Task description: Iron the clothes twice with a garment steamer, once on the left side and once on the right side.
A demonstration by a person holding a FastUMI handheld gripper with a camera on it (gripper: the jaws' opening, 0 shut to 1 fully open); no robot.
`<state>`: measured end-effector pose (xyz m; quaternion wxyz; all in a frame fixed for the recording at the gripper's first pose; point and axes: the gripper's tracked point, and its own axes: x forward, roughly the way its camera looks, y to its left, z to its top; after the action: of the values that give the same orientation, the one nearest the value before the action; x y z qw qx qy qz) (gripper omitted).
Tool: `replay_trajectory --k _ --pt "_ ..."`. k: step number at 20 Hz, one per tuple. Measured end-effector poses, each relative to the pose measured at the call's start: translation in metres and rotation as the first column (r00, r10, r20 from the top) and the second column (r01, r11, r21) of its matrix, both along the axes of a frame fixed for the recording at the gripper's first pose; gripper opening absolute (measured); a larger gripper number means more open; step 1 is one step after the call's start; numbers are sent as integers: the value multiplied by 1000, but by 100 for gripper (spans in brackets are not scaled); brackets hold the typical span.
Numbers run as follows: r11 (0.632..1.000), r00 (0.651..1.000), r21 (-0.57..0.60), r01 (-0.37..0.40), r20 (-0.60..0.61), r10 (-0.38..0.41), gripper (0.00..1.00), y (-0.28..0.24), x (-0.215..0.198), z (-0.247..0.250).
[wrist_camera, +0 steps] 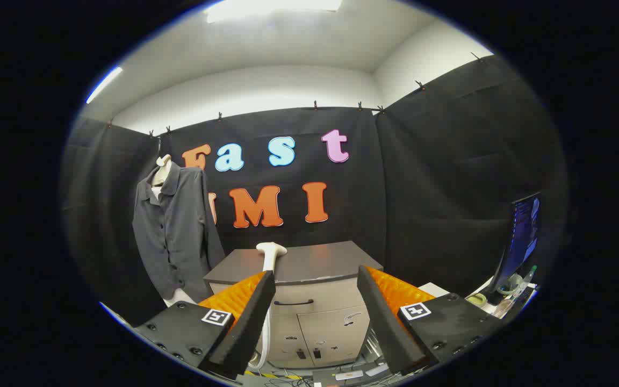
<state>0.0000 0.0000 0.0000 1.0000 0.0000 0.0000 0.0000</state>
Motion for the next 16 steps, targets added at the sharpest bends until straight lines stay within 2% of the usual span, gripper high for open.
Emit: replay_trajectory --k 3,16 --pt "1000 1000 -9 -12 14 12 98 13 -2 3" --pt "998 999 -32 45 27 -44 98 10 -15 10"
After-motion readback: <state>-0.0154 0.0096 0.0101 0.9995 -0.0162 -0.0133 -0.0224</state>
